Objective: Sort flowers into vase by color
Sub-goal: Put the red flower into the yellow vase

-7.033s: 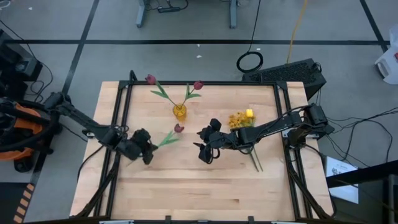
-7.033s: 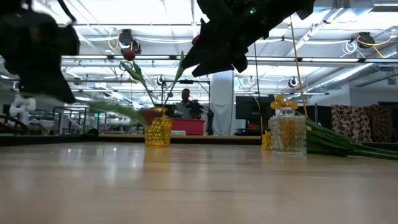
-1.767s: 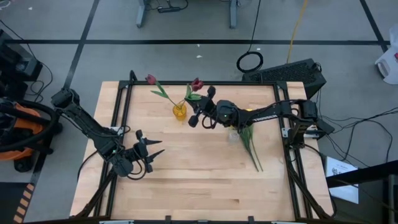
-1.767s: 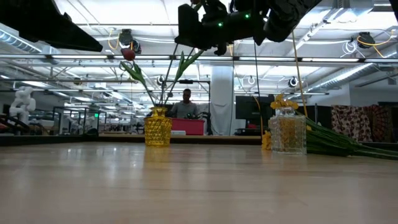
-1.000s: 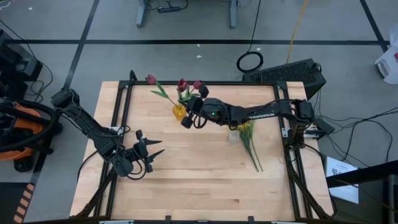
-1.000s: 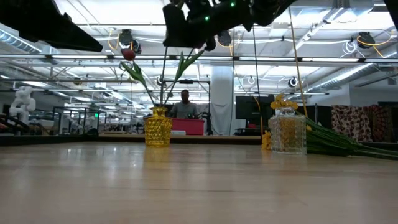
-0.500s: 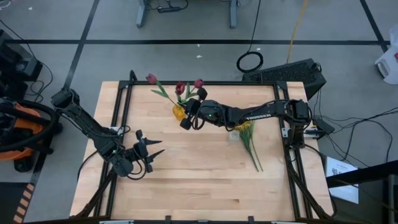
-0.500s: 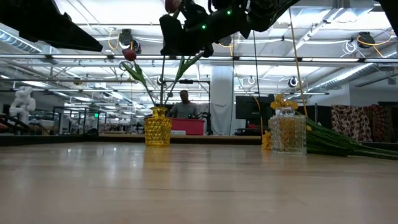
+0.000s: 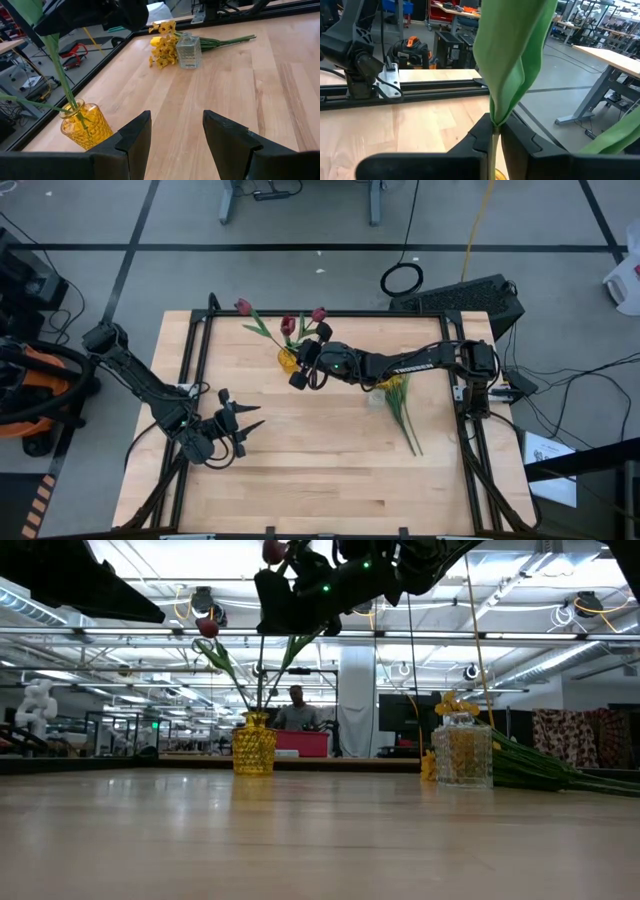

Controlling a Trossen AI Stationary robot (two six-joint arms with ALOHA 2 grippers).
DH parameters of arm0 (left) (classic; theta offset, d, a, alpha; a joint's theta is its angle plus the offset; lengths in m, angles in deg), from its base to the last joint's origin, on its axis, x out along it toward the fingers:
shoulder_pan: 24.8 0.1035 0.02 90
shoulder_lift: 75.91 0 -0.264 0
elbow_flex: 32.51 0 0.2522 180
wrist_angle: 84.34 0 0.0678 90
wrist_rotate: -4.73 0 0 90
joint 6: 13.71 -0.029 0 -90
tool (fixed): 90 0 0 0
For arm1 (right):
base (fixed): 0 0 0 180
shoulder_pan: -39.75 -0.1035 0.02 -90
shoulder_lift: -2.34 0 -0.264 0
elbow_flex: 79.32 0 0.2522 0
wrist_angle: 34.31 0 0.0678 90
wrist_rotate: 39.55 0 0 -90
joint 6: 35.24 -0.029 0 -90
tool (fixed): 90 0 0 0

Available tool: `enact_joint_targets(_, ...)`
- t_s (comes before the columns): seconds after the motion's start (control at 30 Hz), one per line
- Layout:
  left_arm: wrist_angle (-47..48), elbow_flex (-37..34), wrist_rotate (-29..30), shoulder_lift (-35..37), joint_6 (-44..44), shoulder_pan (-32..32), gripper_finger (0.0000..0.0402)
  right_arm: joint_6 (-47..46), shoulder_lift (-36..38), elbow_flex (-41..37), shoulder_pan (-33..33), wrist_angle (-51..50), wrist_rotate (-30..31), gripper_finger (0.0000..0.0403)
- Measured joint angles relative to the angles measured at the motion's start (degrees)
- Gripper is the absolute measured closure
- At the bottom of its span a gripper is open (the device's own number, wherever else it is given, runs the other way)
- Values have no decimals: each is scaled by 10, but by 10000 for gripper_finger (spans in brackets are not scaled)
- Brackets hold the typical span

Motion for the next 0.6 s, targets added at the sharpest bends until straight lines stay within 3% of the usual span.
enact_joint_targets(0.47, 0, 0, 0, 0, 0, 0, 215, 0, 0, 0, 0, 0, -2, 373)
enact_joint_targets(0.6, 0, 0, 0, 0, 0, 0, 215, -14, 0, 0, 0, 0, -46, 373)
